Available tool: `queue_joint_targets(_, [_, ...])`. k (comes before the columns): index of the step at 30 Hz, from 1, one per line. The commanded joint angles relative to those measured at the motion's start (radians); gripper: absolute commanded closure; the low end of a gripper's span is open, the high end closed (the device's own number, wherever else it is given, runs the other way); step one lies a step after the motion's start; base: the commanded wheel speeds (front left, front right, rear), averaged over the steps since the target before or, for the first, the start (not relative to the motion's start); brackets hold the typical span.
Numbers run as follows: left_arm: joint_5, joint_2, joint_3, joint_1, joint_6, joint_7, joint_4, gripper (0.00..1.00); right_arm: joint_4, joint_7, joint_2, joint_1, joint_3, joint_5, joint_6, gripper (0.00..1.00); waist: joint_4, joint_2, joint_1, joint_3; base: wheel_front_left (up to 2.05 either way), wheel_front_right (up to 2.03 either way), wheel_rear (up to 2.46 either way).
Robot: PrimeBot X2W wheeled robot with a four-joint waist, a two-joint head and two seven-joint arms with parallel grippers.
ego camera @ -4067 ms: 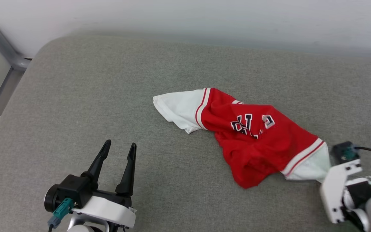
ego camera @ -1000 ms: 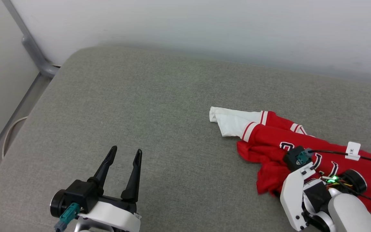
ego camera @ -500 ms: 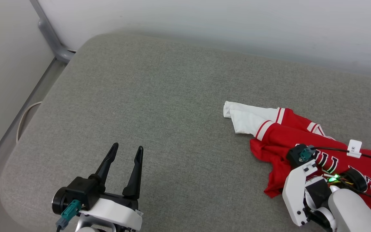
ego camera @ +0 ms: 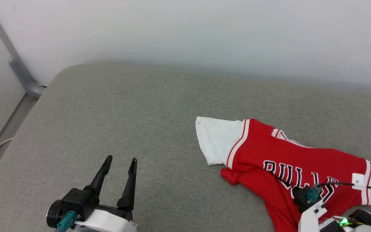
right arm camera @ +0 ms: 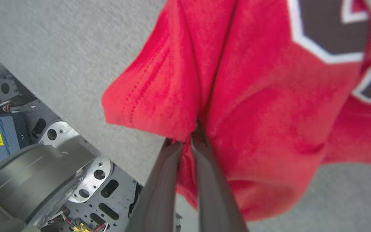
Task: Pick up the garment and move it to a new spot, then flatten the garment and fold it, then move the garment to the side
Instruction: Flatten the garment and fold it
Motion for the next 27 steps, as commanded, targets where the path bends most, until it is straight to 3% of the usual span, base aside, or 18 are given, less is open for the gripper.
queue_joint_targets(1, [0.005,0.0,0.004,0.016,-0.002,-0.003,-0.005,0.0,-0.038,0.039,-0.037,0.032,-0.01,0.016,-0.001,1.0,-0.04,0.0,0.0,-0.035,0.0,0.0,0.0])
queue_joint_targets(8, [0.009,-0.001,0.011,0.03,-0.002,-0.003,-0.011,0.0,-0.133,0.182,-0.115,0.136,-0.081,0.054,-0.001,1.0,-0.072,0.0,0.0,-0.045,0.0,0.0,0.0])
queue_joint_targets(13, [0.008,-0.001,0.012,0.026,-0.002,-0.003,-0.01,0.0,-0.165,0.24,-0.085,0.223,-0.144,0.071,-0.001,1.0,-0.078,0.0,0.0,-0.042,0.0,0.0,0.0])
queue_joint_targets(18, [0.007,0.004,0.008,0.02,-0.002,-0.003,-0.006,0.0,-0.162,0.222,-0.063,0.25,-0.173,0.043,-0.001,1.0,-0.076,0.0,0.0,-0.039,0.0,0.0,0.0])
queue_joint_targets(19, [0.006,0.005,0.011,0.02,-0.002,-0.003,-0.006,0.0,-0.171,0.202,-0.054,0.242,-0.174,0.04,-0.001,0.81,-0.078,0.0,0.0,-0.04,0.0,0.0,0.0])
queue_joint_targets(20, [0.006,0.006,0.015,0.023,-0.002,-0.003,-0.007,0.0,-0.178,0.185,-0.043,0.234,-0.177,0.046,-0.001,0.0,-0.082,0.0,0.0,-0.042,0.0,0.0,0.0])
queue_joint_targets(27, [0.012,0.003,0.03,0.023,-0.002,-0.003,-0.009,0.0,-0.231,0.108,-0.003,0.197,-0.246,0.106,-0.001,0.0,-0.111,0.0,0.0,-0.056,0.0,0.0,0.0])
